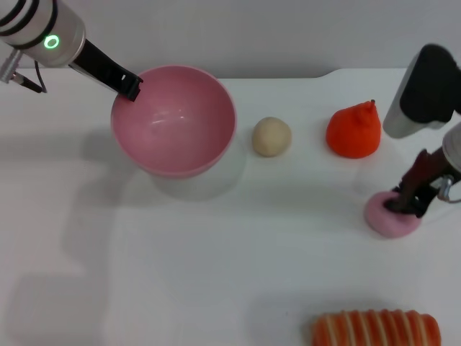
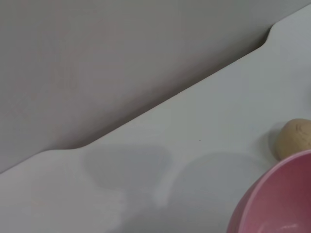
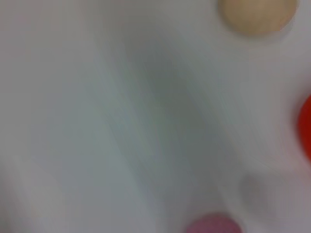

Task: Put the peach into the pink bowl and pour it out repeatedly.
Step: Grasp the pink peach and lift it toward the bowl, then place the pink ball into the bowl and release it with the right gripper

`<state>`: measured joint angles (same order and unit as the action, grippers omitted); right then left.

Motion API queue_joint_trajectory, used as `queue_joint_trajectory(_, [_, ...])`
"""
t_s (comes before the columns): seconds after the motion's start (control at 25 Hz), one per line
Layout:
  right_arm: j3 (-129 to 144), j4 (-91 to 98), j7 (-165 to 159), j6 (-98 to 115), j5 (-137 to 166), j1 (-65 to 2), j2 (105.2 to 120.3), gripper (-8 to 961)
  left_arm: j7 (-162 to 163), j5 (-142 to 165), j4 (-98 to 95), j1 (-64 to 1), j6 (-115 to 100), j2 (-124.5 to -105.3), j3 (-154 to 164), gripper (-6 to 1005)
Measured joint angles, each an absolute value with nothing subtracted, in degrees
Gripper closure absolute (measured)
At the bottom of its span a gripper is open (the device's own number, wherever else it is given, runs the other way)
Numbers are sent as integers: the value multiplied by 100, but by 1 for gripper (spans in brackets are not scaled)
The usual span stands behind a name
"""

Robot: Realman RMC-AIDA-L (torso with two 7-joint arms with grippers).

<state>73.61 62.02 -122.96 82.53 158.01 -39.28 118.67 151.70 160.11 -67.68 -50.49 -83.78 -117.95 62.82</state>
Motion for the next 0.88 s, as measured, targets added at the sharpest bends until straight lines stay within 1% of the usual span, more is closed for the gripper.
queue_joint_trajectory(0.04, [7322,6323,-12260,8249,15726,-3893,11870,777,15170,16002,-6763,-5049,-8377,-11795,6287,964])
queue_joint_trajectory(0.2, [6985,6929,-12125,8256,15158,-3753,11881,798,15170,15990,-6745,-5067,-8372,-11795,6291,964])
queue_joint_trajectory(0.44, [5998,8251,-11771,8388,13399,-3483,11884,830,15170,15897,-6731,-5079,-8370,-11795,6288,964])
queue_joint_trajectory(0.56, [5793,8592,-11677,8394,12824,-3424,11883,877,15170,15826,-6725,-5080,-8377,-11795,6294,964])
queue_joint_trajectory(0.68, [5552,9129,-11460,8411,11830,-3330,11882,893,15159,15653,-6706,-5080,-8381,-11795,6310,964])
queue_joint_trajectory(0.88, [5661,9290,-11259,8423,11128,-3327,11883,911,15131,15367,-6661,-5089,-8385,-11801,6354,964])
